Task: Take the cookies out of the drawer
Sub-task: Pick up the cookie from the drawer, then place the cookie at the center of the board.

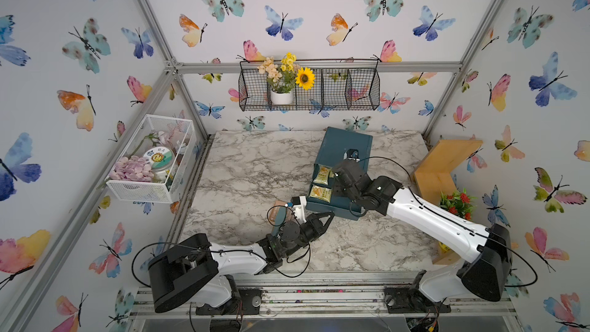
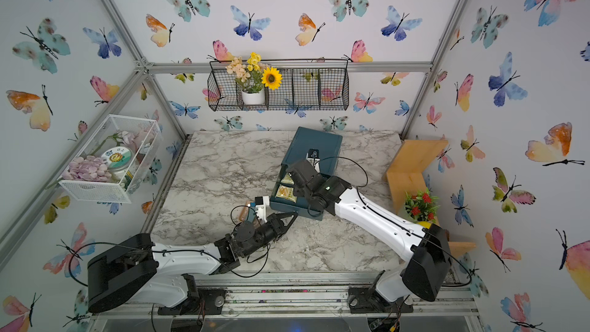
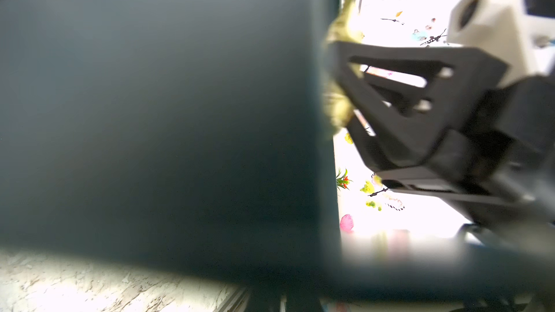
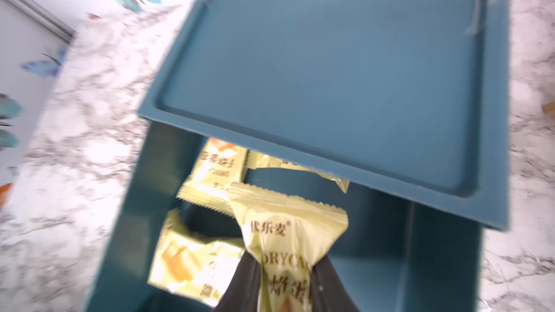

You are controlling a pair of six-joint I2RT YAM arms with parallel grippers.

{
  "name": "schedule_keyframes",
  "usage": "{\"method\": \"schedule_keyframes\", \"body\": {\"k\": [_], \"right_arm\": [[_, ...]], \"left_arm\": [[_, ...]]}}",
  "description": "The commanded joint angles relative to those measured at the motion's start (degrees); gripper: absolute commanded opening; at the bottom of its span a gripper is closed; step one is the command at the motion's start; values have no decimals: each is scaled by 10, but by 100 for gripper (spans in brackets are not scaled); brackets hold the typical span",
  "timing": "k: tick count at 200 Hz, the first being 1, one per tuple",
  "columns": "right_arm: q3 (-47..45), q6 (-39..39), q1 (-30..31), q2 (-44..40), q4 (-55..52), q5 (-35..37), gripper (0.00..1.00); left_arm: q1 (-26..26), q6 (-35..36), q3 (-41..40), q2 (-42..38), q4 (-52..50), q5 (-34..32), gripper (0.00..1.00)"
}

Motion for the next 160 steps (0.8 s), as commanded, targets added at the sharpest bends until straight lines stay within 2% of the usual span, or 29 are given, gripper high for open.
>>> {"method": "schedule_keyframes", "body": {"k": [1, 32, 65, 87, 126, 149, 160], "right_arm": [[-5, -29, 3, -36, 3, -43, 21], [2, -25, 3, -77, -33, -42, 20], [-10, 7, 3, -122, -107, 37, 20], [-68, 48, 3, -152, -136, 94, 20], [-177, 130, -5, -160, -141, 113, 21], [-243, 144, -22, -175, -103, 106, 20], [-274, 143, -36, -183, -79, 74, 20]], "left_arm": [[-5, 8, 9, 2, 12, -25, 0], [-5, 11, 10, 0, 10, -29, 0], [-6, 12, 10, -2, 6, -31, 0], [-5, 10, 9, -3, 6, -31, 0], [-5, 11, 9, -12, -3, -32, 0], [-5, 12, 6, -20, -10, -35, 0], [-5, 12, 4, -22, -10, -36, 0]]}}
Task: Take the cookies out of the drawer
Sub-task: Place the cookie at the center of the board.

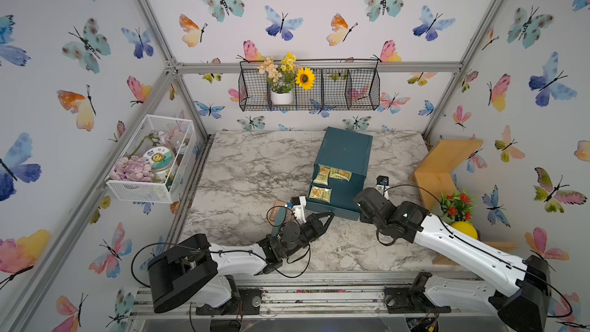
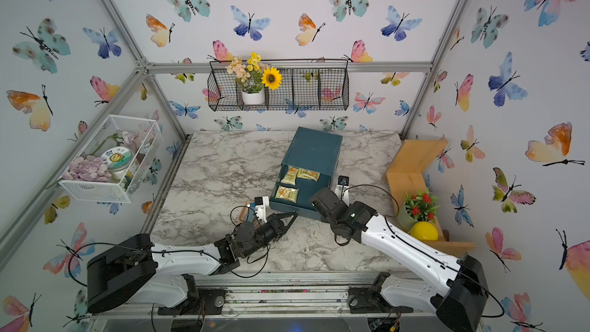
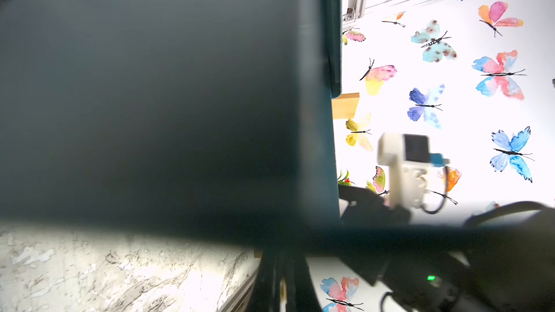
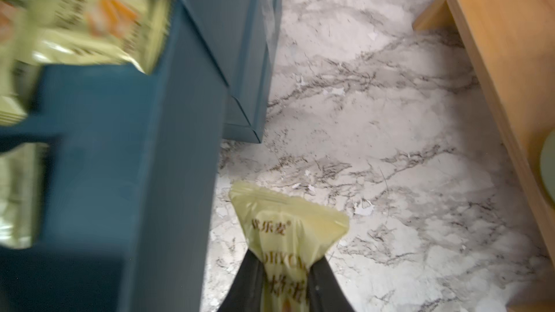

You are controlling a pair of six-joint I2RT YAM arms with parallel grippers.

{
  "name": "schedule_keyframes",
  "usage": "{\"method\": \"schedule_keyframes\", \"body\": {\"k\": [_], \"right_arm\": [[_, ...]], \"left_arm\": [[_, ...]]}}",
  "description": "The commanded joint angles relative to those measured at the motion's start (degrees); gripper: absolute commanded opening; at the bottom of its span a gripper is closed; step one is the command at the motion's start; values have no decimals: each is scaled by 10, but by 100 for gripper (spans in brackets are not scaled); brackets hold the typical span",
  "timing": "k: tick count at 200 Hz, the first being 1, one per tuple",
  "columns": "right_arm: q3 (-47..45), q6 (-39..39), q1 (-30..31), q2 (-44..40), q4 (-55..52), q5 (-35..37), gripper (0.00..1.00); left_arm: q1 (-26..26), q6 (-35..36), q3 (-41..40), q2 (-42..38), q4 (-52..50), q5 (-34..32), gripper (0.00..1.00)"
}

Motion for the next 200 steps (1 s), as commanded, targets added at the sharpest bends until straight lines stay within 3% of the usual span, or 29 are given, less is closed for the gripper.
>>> {"method": "schedule_keyframes", "body": {"k": [1, 66, 124, 165, 200], "right_arm": [[-51, 33, -24, -21, 27, -2, 20], [-204, -11, -119, -6, 206, -139, 19], [-226, -27, -149, 74, 257, -152, 20], [-218, -30, -152, 77, 236, -135, 41], [-164, -38, -152, 32, 146, -92, 56]], "left_arm": [[-2, 12, 4, -18, -3, -21, 0], [-2, 12, 0, -23, -5, -23, 0], [-2, 12, 1, -25, -10, -24, 0], [-2, 12, -1, -25, -10, -26, 0], [-2, 11, 2, -21, -9, -22, 0]]}}
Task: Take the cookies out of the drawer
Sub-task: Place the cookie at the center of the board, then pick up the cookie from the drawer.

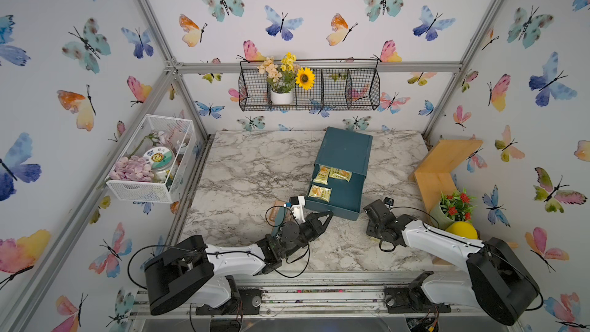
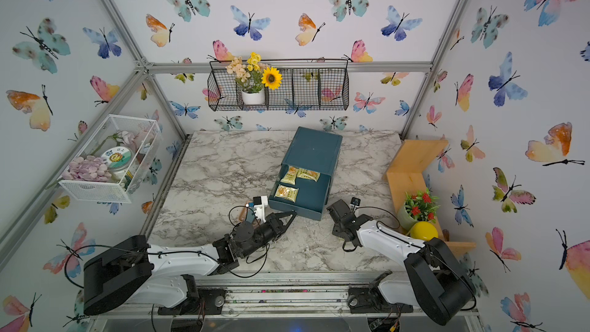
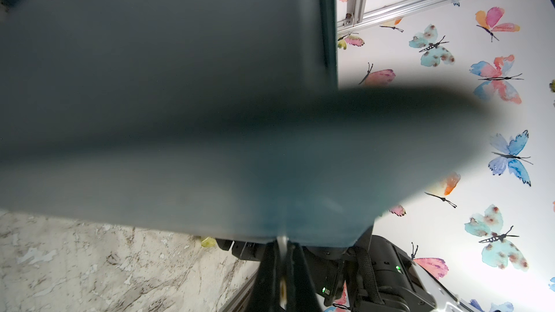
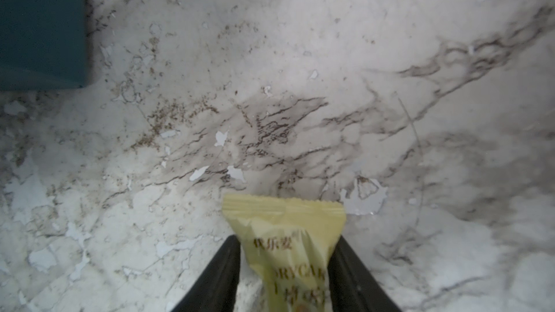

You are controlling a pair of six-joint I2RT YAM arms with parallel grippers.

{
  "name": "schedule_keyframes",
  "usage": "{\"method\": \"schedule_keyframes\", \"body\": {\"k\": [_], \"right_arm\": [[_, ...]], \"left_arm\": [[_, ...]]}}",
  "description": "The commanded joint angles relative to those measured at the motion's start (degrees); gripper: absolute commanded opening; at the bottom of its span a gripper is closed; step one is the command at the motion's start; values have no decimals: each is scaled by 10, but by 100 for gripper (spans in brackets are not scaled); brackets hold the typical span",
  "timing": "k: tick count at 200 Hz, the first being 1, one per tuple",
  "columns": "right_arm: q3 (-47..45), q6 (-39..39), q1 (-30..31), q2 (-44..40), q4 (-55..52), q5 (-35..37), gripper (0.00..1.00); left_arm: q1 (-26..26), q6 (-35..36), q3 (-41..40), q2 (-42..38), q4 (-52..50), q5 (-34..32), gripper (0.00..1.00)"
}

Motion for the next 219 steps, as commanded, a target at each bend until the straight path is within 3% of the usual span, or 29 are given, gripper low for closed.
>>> {"method": "schedule_keyframes", "body": {"k": [1, 35, 66, 104, 141, 170, 219], "right_arm": [[48, -11, -3, -38, -75, 43, 56], [146, -67, -3, -98, -148, 72, 57], [244, -165, -3, -111, -135, -3, 53], [358, -229, 14, -73, -115, -137, 51], [450, -294, 60, 30, -144, -193, 54], [497, -377, 79, 93, -172, -197, 57], [510, -545, 79, 114, -153, -200, 63]], "left_arm": [[-2, 11, 2, -8, 4, -13, 0], [-2, 11, 3, -5, 7, -11, 0], [-2, 12, 4, -3, 6, -8, 0], [-2, 12, 5, -1, 3, -6, 0], [-2, 12, 7, 5, 1, 0, 0], [-2, 22, 8, 4, -7, 5, 0], [-2, 33, 8, -6, -20, 0, 0]]}}
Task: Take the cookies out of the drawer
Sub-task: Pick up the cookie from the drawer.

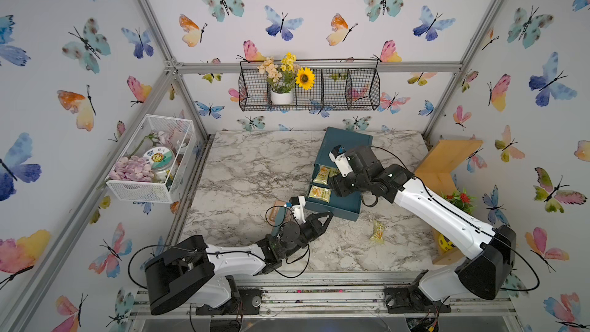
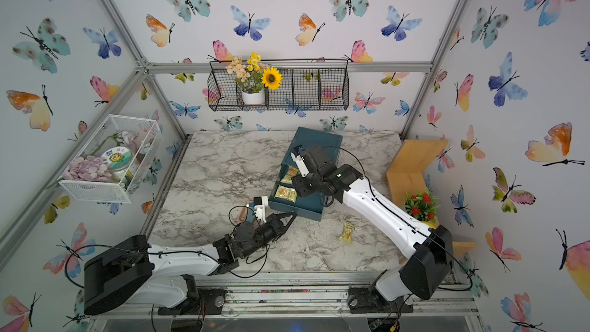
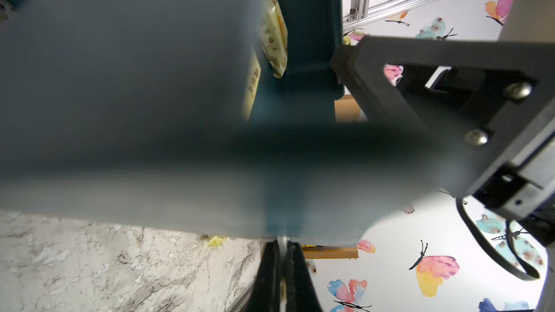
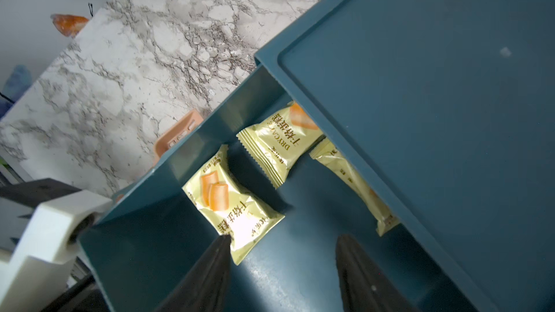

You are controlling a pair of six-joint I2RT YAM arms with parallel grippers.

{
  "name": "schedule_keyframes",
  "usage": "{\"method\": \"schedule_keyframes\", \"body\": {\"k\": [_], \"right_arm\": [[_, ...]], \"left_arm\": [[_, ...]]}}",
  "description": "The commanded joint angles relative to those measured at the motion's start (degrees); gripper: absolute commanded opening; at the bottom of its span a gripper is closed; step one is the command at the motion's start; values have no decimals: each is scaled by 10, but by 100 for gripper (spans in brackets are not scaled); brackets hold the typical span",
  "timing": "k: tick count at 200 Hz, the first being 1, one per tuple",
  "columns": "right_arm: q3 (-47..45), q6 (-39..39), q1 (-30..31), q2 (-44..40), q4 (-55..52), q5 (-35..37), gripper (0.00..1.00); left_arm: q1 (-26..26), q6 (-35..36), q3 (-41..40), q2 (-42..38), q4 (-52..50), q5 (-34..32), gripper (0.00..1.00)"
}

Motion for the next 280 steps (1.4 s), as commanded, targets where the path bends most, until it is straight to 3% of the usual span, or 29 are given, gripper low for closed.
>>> {"method": "schedule_keyframes", "body": {"k": [1, 110, 164, 223, 280], "right_arm": [[27, -117, -1, 2, -8, -17, 63], [60, -378, -3, 62, -38, -96, 67], [125, -410, -17, 114, -102, -125, 67], [121, -424, -22, 123, -98, -176, 69], [134, -421, -22, 160, -79, -182, 71]], "left_arm": [[-2, 18, 8, -8, -12, -1, 0], [-1, 33, 21, -23, -50, -36, 0], [13, 26, 47, -50, -134, -28, 0], [23, -42, 41, -67, -129, -38, 0], [25, -84, 37, -52, -121, -35, 0]]}}
